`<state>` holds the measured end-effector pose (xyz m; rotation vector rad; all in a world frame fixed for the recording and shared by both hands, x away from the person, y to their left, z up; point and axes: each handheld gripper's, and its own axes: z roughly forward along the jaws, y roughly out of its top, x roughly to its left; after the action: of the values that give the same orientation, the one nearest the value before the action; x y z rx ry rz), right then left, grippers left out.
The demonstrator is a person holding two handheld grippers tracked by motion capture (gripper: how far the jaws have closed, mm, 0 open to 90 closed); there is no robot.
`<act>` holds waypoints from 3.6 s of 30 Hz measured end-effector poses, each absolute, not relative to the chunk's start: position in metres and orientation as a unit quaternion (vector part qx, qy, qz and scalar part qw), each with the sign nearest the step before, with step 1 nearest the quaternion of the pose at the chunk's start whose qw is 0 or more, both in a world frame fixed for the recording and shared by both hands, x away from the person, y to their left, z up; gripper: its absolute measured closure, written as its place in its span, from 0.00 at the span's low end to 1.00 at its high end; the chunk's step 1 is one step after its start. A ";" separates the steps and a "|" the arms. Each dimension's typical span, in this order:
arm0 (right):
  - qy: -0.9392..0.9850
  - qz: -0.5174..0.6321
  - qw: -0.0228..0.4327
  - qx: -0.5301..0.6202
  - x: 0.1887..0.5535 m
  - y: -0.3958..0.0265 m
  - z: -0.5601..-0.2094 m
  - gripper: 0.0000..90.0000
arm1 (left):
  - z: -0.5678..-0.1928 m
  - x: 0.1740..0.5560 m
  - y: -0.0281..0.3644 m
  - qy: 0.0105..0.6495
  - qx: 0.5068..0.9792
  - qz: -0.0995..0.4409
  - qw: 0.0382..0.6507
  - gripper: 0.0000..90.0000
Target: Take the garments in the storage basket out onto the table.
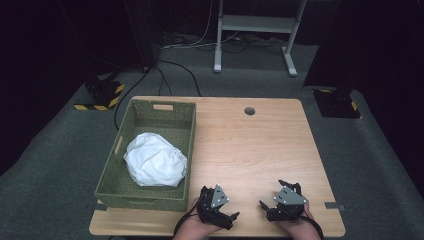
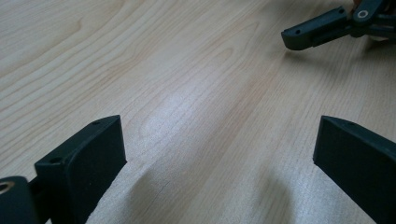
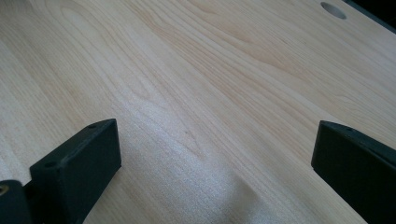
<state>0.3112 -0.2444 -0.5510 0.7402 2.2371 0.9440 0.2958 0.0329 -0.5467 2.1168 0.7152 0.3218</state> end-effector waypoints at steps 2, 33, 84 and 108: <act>0.842 0.354 0.297 0.276 0.311 -0.244 -0.551 0.01 | -0.545 0.295 0.033 0.283 0.849 0.131 0.427 0.03; 0.844 0.354 0.293 0.278 0.312 -0.243 -0.551 0.01 | -0.502 0.278 0.040 0.282 0.837 0.148 0.444 0.02; 0.853 0.346 0.289 0.265 0.312 -0.241 -0.552 0.01 | -0.442 0.272 0.103 0.318 0.796 0.183 0.482 0.02; 0.853 0.347 0.290 0.261 0.311 -0.241 -0.552 0.01 | -0.445 0.284 0.148 0.376 0.769 0.202 0.475 0.02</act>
<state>0.3111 -0.2412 -0.5521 0.6971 2.2757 0.9253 0.2845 0.1478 -0.4447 1.8816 0.9204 0.4928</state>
